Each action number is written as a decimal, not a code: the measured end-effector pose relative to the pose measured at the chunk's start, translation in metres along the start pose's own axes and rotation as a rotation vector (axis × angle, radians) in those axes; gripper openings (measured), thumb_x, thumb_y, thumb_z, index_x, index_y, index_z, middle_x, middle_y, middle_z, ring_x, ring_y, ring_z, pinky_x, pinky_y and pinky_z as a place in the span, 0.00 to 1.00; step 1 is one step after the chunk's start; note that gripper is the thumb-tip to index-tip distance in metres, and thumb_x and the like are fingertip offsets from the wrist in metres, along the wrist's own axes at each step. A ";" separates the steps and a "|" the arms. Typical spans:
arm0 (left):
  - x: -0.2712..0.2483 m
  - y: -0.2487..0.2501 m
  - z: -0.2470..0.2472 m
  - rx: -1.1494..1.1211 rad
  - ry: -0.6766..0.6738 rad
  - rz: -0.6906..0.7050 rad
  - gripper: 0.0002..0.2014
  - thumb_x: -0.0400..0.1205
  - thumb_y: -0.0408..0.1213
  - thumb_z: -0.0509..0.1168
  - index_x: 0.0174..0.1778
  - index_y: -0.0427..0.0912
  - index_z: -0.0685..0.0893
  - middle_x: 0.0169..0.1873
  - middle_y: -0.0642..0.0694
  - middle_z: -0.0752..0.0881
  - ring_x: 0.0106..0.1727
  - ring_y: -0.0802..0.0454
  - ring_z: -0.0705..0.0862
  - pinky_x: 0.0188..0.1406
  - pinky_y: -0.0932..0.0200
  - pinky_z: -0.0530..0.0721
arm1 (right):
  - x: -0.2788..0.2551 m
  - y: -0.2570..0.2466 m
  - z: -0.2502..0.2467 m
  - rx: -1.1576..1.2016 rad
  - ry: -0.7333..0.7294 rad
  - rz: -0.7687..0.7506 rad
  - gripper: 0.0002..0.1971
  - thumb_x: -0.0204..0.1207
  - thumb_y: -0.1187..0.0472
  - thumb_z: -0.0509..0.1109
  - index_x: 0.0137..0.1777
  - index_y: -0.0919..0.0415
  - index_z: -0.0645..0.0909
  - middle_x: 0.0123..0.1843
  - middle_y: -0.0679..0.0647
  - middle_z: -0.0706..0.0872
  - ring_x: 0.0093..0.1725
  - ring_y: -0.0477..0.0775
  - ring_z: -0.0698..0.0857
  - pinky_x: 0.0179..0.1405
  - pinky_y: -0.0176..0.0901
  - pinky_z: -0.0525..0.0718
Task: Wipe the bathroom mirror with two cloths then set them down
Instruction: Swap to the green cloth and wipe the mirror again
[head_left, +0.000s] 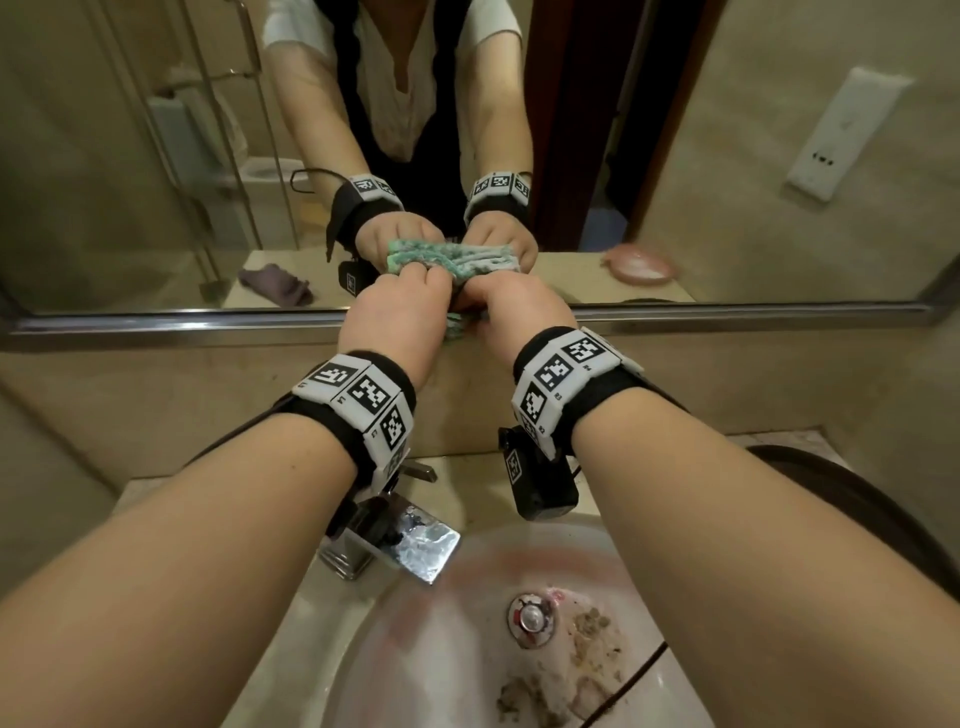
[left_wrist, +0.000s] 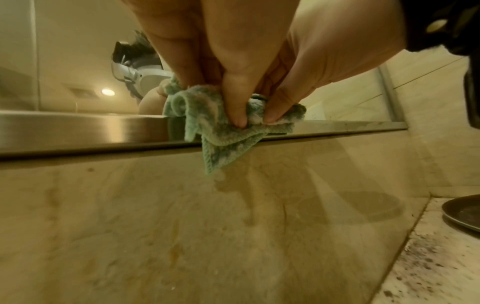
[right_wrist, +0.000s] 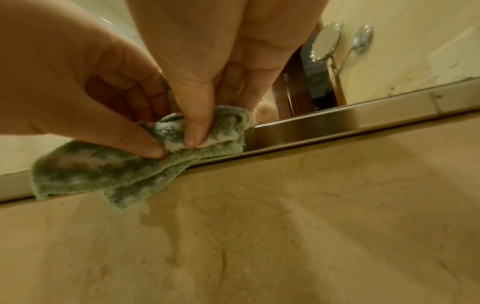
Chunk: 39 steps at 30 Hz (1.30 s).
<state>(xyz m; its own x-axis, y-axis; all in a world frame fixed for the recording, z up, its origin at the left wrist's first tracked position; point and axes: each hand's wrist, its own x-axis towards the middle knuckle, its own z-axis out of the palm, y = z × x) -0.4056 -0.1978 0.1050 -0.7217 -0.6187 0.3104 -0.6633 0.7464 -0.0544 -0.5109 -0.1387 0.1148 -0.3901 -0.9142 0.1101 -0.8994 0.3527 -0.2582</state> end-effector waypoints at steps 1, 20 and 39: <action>0.000 0.003 0.000 0.004 0.002 0.003 0.15 0.84 0.31 0.54 0.67 0.35 0.69 0.61 0.36 0.77 0.57 0.36 0.78 0.47 0.47 0.75 | -0.001 0.003 0.001 0.016 0.030 0.011 0.15 0.78 0.64 0.63 0.62 0.50 0.81 0.62 0.52 0.83 0.61 0.55 0.81 0.56 0.46 0.81; 0.032 0.120 0.005 0.028 0.025 0.045 0.16 0.84 0.31 0.54 0.68 0.36 0.68 0.61 0.37 0.77 0.57 0.38 0.79 0.46 0.49 0.76 | -0.025 0.114 -0.034 0.001 0.042 0.017 0.18 0.75 0.70 0.65 0.60 0.50 0.82 0.59 0.52 0.85 0.59 0.57 0.82 0.56 0.51 0.82; 0.074 0.261 0.010 -0.010 0.027 0.133 0.16 0.82 0.32 0.55 0.66 0.36 0.72 0.59 0.38 0.78 0.56 0.39 0.80 0.47 0.49 0.79 | -0.055 0.257 -0.075 0.049 0.070 0.071 0.16 0.76 0.65 0.67 0.61 0.49 0.83 0.61 0.51 0.84 0.62 0.55 0.80 0.58 0.45 0.79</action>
<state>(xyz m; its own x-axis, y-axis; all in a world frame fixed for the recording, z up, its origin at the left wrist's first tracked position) -0.6340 -0.0512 0.1045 -0.7971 -0.5077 0.3268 -0.5604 0.8236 -0.0873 -0.7356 0.0178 0.1147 -0.4669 -0.8703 0.1565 -0.8589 0.4043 -0.3143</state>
